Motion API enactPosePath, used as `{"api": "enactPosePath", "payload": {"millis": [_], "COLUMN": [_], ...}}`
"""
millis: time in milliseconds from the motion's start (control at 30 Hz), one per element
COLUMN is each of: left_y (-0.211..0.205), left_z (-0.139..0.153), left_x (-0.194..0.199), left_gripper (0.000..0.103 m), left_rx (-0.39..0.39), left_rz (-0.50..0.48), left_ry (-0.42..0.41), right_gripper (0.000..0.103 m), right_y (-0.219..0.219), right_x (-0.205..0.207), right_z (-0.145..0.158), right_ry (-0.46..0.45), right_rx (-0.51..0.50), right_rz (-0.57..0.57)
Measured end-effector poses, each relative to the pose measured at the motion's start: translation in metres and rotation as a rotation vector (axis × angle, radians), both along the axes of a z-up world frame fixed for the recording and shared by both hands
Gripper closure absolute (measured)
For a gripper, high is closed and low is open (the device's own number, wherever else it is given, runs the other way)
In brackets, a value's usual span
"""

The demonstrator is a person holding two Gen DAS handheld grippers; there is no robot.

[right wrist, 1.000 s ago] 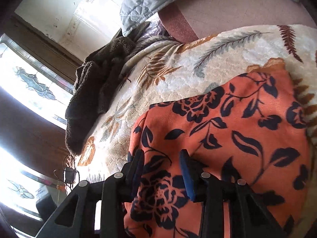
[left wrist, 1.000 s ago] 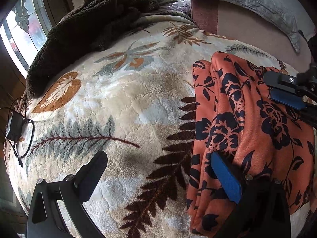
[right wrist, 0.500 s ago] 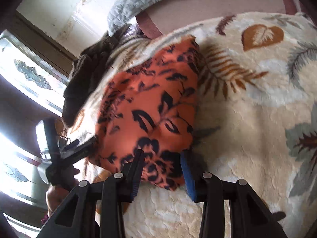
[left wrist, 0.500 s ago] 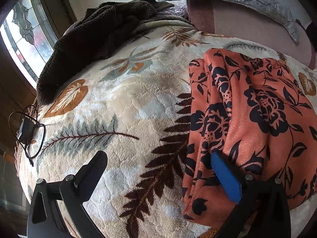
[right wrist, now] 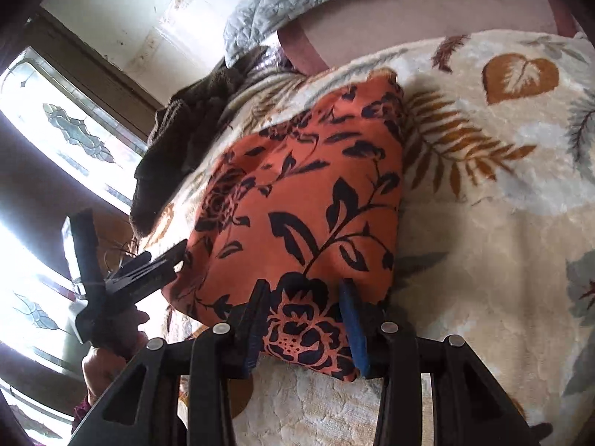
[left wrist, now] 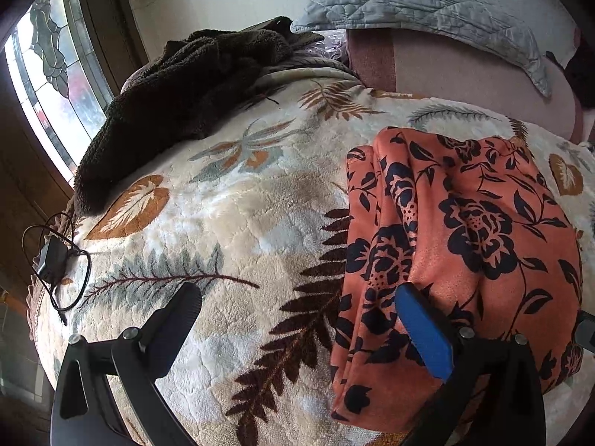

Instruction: Fold small clothes

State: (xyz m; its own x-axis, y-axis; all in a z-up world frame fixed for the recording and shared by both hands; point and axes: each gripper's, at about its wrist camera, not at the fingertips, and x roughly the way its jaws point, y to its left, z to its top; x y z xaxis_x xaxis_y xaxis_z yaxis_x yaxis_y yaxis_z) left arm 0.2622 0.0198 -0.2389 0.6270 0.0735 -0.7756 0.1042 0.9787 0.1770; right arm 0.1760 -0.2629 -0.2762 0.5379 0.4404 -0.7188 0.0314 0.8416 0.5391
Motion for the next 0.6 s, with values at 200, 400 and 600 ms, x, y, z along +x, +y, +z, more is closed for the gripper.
{"api": "enactPosePath", "payload": {"millis": [200, 400, 600], "left_y": [-0.001, -0.003, -0.002], "left_z": [0.0, 0.0, -0.004], "left_x": [0.001, 0.0, 0.004], "left_gripper": [0.0, 0.0, 0.0], "left_rx": [0.013, 0.021, 0.021], "left_rz": [-0.01, -0.008, 0.001], "left_ry": [-0.005, -0.014, 0.001], "right_gripper": [0.054, 0.054, 0.053], "right_y": [0.002, 0.007, 0.012], "right_x": [-0.001, 0.001, 0.009], "right_z": [0.012, 0.022, 0.008], "right_ry": [-0.052, -0.109, -0.049], "right_rx": [0.005, 0.034, 0.031], "right_rz": [0.009, 0.03, 0.029]}}
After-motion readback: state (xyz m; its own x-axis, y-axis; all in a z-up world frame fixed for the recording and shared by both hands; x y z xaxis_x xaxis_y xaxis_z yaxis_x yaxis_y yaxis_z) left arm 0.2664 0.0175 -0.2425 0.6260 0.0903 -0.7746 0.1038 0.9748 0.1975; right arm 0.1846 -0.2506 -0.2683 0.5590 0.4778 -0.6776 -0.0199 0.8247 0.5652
